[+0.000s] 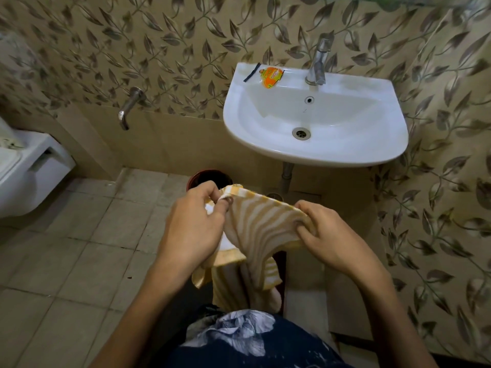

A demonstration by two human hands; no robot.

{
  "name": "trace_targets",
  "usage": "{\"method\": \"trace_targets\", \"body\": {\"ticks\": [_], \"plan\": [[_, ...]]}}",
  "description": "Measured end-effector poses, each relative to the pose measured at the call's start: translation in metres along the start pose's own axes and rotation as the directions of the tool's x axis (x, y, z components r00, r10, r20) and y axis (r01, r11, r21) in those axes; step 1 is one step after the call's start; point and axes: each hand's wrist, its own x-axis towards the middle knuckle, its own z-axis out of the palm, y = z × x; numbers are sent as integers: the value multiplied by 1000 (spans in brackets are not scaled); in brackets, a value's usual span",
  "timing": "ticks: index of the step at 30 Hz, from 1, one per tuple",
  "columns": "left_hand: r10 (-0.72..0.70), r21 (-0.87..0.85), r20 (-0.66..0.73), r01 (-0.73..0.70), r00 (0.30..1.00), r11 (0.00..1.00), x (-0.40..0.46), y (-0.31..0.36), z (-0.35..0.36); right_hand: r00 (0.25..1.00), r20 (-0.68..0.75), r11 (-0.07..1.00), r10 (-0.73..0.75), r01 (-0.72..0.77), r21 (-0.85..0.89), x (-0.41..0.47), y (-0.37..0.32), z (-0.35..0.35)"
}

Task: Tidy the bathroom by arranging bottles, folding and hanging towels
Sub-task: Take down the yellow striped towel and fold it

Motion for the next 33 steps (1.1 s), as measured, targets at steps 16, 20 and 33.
{"method": "trace_targets", "body": {"ticks": [16, 20, 33], "plan": [[-260, -630, 479, 535, 838, 563, -3, 4, 25, 997, 35, 693, 66, -71, 718, 1, -32, 2], [-261, -653, 549, 602, 794, 460, -6, 6, 36, 988, -124, 709, 88, 25, 704, 3, -40, 11], [-410, -811, 481, 571, 775, 127, -11, 12, 45, 968, -137, 835, -209, 249, 490, -18, -49, 8]]}}
